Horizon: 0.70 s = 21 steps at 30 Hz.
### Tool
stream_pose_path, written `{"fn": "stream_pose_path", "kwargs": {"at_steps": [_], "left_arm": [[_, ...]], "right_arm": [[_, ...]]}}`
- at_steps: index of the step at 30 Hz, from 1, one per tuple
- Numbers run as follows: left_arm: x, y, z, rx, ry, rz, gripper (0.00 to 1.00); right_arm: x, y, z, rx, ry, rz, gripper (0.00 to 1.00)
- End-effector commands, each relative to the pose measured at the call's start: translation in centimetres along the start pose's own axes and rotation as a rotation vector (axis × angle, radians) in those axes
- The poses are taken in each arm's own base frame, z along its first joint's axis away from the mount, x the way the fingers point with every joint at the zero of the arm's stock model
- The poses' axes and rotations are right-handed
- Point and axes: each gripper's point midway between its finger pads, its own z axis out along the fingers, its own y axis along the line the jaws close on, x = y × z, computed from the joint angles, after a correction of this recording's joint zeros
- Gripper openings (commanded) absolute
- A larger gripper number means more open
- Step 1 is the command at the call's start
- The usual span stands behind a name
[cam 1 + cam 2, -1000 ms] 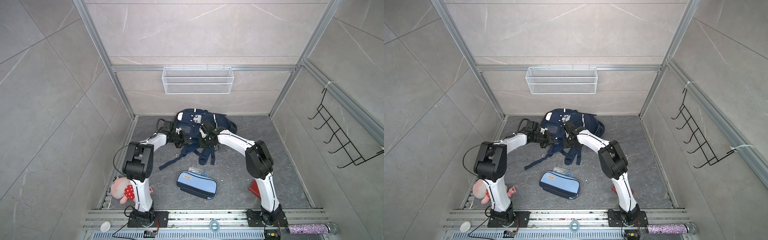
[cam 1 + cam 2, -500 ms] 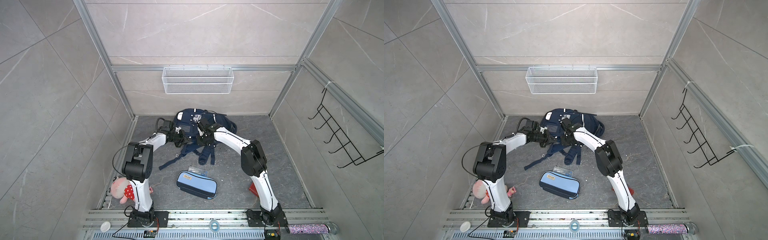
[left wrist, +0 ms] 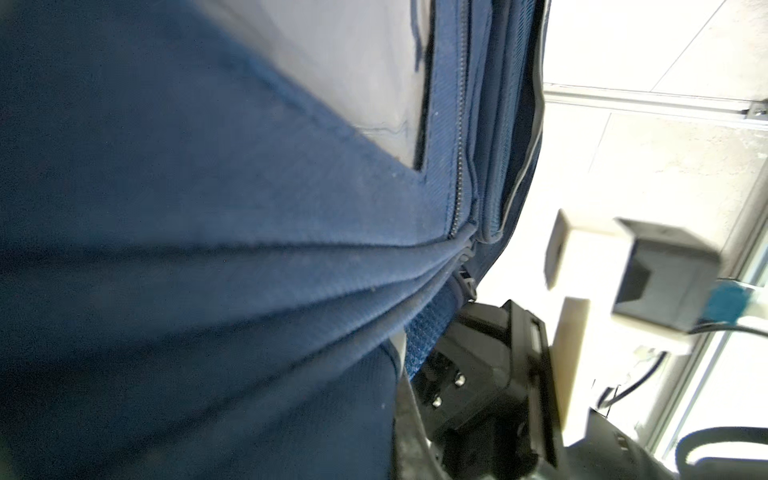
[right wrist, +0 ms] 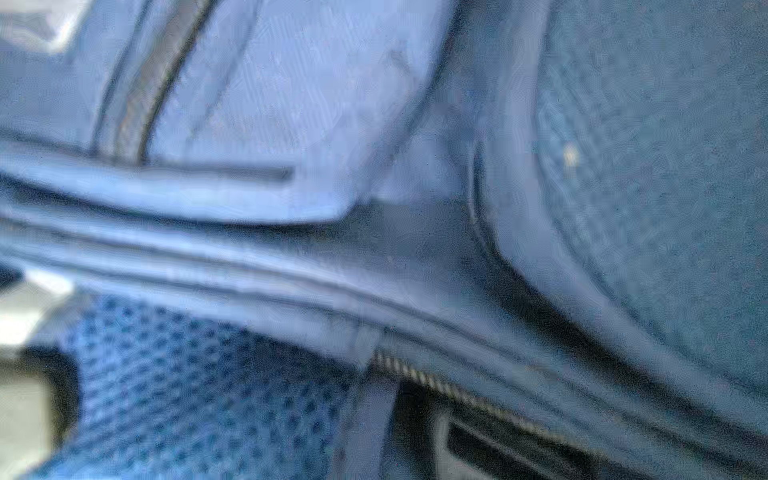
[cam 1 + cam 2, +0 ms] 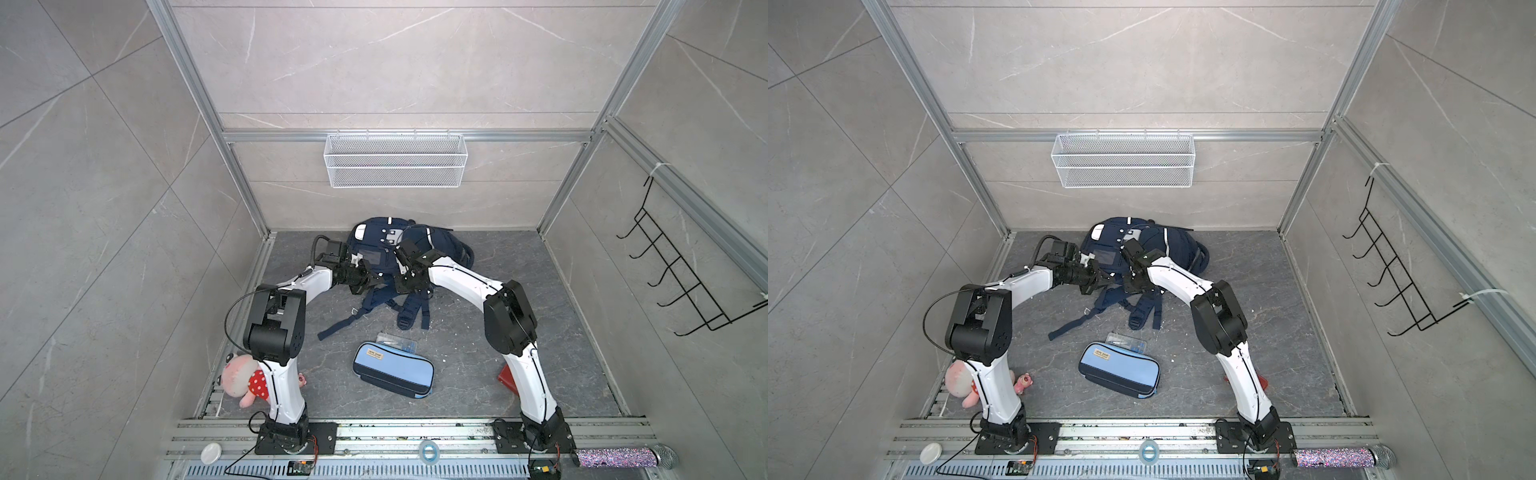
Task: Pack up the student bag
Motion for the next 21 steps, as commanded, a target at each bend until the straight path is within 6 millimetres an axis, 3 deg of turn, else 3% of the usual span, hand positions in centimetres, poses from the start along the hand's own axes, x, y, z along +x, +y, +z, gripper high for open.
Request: {"fn": "stream_pose_path", "kwargs": {"at_steps": [1,5,10,21], "left_arm": [[-1.6,-3.5,-3.9,0.100,-0.088,0.057,0.00],[-2.5,-2.8,-4.5,0.059,-0.132,0.068,0.00],[-3.8,-1.6,-5.6,0.045,-0.181,0.048,0.00],[-3.7,-1.6,-5.7,0.075,-0.165,0.071,0.00]], "right_arm": [[-0.3,-5.6,-2.1,0.115,-0.050,0.099,0.00],[0.5,-8.5,-3.5,0.133,-0.066,0.173,0.00],[0.5,-10.6,-4.7,0.150,-0.079,0.213,0.00],[1.2,-10.2,-5.0,0.195,-0.001,0.003,0.00]]}}
